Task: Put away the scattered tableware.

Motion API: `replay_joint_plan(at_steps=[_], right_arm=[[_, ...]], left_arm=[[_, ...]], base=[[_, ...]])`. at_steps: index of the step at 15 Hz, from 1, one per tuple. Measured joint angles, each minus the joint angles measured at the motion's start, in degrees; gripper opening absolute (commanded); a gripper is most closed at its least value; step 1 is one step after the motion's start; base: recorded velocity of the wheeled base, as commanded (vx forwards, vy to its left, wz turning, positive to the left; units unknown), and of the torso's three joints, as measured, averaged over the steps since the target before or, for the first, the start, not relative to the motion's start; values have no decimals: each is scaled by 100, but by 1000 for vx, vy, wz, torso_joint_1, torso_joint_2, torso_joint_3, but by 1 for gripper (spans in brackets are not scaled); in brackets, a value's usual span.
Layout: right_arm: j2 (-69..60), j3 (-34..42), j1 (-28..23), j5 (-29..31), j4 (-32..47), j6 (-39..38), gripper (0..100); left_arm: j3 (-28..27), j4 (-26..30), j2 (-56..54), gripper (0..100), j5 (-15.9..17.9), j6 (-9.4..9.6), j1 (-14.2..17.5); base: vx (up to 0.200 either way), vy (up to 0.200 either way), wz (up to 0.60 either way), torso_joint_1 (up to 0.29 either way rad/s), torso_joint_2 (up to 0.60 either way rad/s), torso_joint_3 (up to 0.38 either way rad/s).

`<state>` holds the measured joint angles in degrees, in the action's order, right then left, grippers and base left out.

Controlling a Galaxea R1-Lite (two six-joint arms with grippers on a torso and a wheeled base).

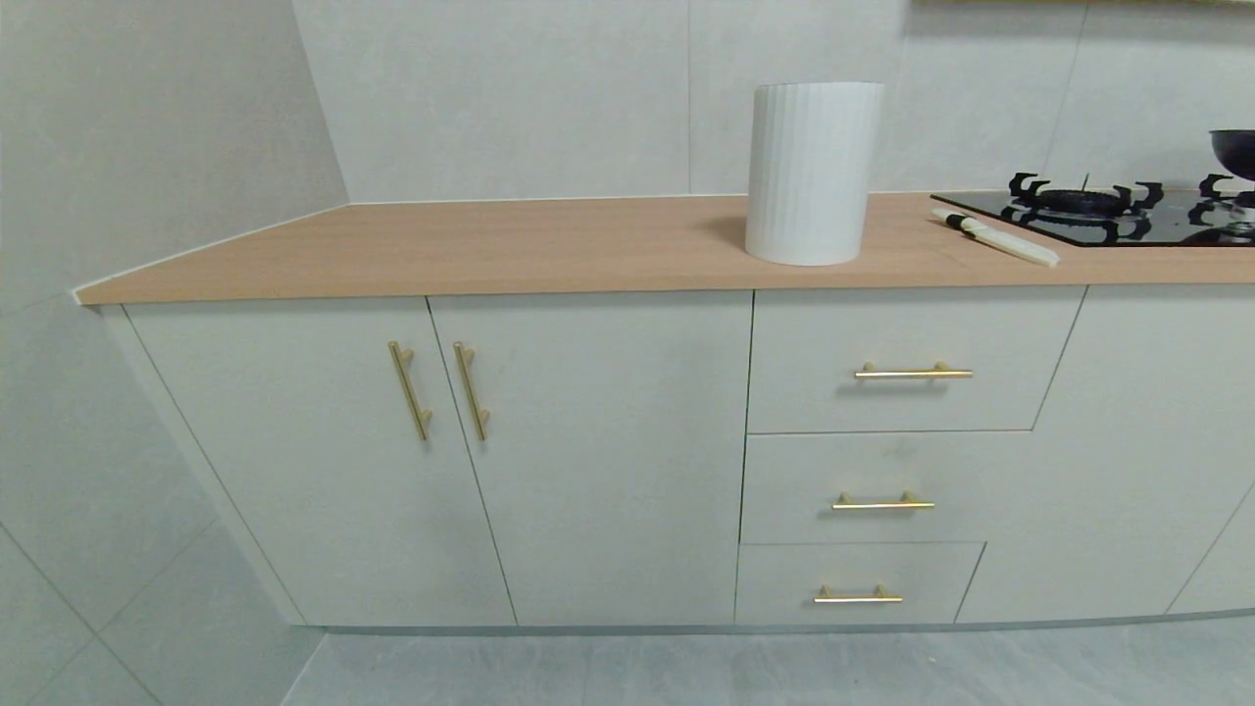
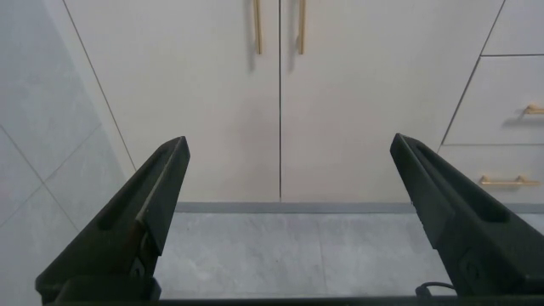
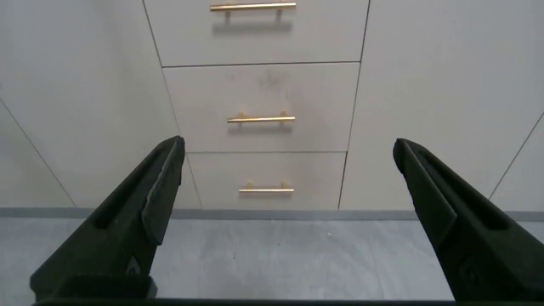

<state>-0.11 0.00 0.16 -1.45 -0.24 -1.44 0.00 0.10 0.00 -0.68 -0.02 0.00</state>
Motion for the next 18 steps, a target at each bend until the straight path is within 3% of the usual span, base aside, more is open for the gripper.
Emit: replay_joint_plan(at_steps=[18], right_arm=[[1,0,0,0,0,-4,100]], left_arm=[[0,0,0,100,0,-5,0]], base=[[189,0,0,3,3,2]])
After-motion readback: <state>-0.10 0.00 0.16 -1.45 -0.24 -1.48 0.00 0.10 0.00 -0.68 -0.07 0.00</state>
